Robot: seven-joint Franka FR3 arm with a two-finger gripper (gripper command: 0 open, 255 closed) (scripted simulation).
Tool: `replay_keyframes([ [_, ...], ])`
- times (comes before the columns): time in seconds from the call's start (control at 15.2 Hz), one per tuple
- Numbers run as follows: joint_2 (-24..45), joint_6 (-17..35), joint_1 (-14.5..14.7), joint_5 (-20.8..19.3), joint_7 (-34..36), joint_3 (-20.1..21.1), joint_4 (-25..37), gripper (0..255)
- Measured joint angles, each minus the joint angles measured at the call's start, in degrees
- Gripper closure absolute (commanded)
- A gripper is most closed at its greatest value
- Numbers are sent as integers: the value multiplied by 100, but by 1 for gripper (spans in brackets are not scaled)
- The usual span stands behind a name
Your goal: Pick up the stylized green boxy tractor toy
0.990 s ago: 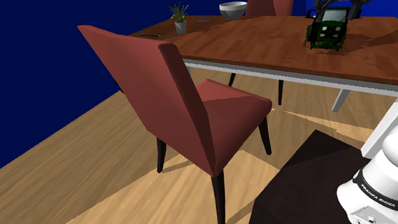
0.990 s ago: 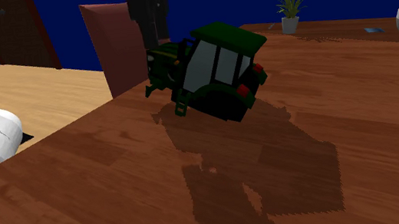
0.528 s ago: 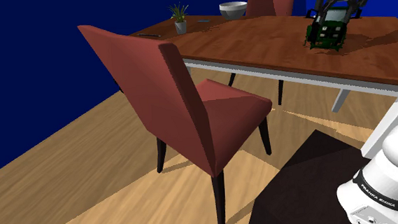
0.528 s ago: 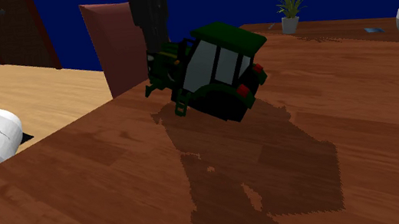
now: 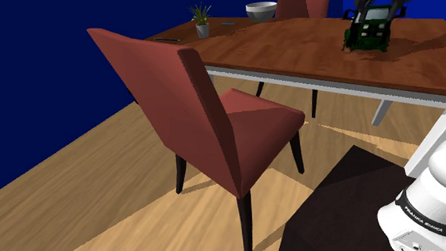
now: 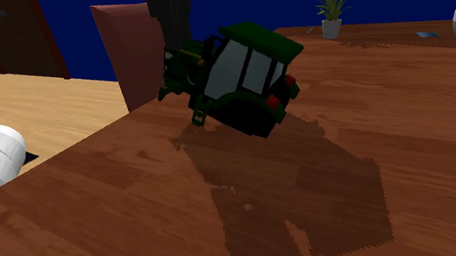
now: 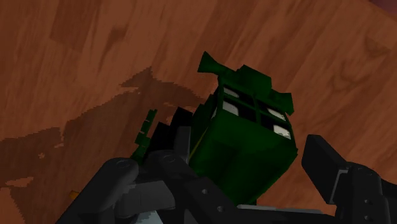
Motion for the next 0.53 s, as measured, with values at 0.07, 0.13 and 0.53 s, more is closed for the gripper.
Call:
replay_keyframes([
  [0.07, 47, -71, 2, 4, -14, -6, 118, 255],
  [0.13, 63, -141, 5, 9, -11, 2, 203, 255],
  [0.53, 240, -588, 22, 36, -36, 16, 824, 255],
])
